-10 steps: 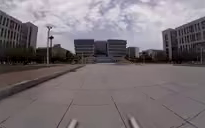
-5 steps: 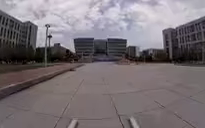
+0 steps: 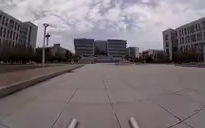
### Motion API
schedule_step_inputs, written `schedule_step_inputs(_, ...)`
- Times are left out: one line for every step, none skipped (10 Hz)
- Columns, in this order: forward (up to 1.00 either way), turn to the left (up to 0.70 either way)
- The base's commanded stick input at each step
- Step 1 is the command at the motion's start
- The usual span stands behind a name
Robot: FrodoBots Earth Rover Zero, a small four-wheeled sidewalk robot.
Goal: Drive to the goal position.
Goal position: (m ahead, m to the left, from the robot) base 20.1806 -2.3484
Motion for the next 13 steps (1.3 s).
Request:
schedule_step_inputs(0.70,0.00)
schedule_step_inputs(0.70,0.00)
schedule_step_inputs(0.70,0.00)
schedule_step_inputs(0.70,0.00)
schedule_step_inputs(0.70,0.00)
schedule_step_inputs(0.70,0.00)
schedule_step_inputs(0.70,0.00)
schedule_step_inputs(0.70,0.00)
schedule_step_inputs(0.70,0.00)
schedule_step_inputs(0.70,0.00)
schedule_step_inputs(0.70,0.00)
schedule_step_inputs(0.70,0.00)
schedule_step_inputs(0.70,0.00)
